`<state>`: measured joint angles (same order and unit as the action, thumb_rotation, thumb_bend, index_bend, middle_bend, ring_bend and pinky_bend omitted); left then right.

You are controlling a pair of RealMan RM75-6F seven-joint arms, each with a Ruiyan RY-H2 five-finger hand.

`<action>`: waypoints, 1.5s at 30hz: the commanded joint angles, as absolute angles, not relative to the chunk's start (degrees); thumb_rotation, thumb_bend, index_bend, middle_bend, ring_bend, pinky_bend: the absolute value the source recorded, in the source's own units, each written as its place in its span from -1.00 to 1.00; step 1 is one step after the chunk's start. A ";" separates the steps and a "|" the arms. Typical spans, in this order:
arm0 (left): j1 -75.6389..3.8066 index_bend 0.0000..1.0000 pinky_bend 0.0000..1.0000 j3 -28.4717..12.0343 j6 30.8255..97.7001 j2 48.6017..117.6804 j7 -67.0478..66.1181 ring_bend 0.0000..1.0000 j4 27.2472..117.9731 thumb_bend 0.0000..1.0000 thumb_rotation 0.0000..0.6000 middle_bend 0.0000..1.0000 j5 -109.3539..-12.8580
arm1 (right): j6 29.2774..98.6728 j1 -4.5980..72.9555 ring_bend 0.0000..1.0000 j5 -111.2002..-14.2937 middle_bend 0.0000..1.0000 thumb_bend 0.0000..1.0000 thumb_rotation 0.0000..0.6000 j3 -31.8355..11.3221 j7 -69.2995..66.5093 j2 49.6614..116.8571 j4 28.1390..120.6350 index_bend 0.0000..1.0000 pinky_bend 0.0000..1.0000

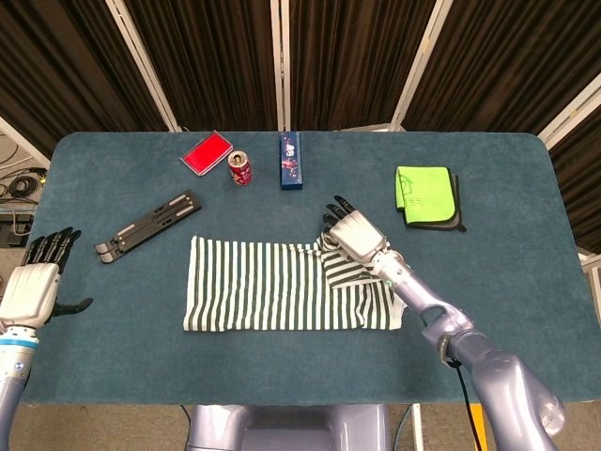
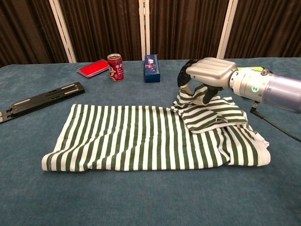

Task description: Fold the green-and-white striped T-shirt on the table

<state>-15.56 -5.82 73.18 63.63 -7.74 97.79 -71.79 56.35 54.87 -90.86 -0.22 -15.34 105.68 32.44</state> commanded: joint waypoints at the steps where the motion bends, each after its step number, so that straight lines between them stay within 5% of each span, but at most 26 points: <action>1: -15.52 -1.00 -1.00 -5.72 73.17 63.54 -7.62 -1.00 97.91 -1.00 1.00 -1.00 -72.07 | 57.23 53.63 -0.76 -90.63 -0.47 -0.41 1.00 -0.43 -12.27 103.20 36.62 0.42 -0.85; 20: -15.24 -1.00 -1.00 -5.40 73.38 63.35 -7.51 -1.00 98.65 -1.00 1.00 -1.00 -73.21 | 55.85 49.99 -0.80 -89.31 -0.55 -0.42 1.00 -0.23 -6.19 97.95 47.52 0.38 -0.91; 23: -15.23 -1.00 -1.00 -5.35 73.35 63.35 -7.51 -1.00 98.73 -1.00 1.00 -1.00 -73.36 | 55.88 49.60 -0.81 -89.40 -0.56 -0.42 1.00 -0.13 -5.94 97.89 47.95 0.22 -0.92; 27: -15.23 -1.00 -1.00 -5.27 73.26 63.34 -7.46 -1.00 98.77 -1.00 1.00 -1.00 -73.52 | 55.85 49.11 -0.81 -89.86 -0.56 -0.44 1.00 0.41 -6.32 97.58 48.76 -0.47 -0.94; 32: -15.24 -1.00 -1.00 -5.29 73.15 63.36 -7.37 -1.00 98.68 -1.00 1.00 -1.00 -73.48 | 56.54 48.62 -0.81 -91.28 -0.64 -0.44 1.00 1.47 -6.97 96.88 49.69 -0.94 -0.95; 45: -15.19 -1.00 -1.00 -5.28 73.17 63.35 -7.26 -1.00 98.75 -1.00 1.00 -1.00 -73.74 | 57.65 47.35 -0.73 -93.77 -0.62 -0.44 1.00 3.61 -10.33 94.15 53.85 -0.89 -0.90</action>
<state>-15.19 -5.28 73.17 63.35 -7.25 98.75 -73.74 57.39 47.60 -93.33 3.19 -9.78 94.71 53.08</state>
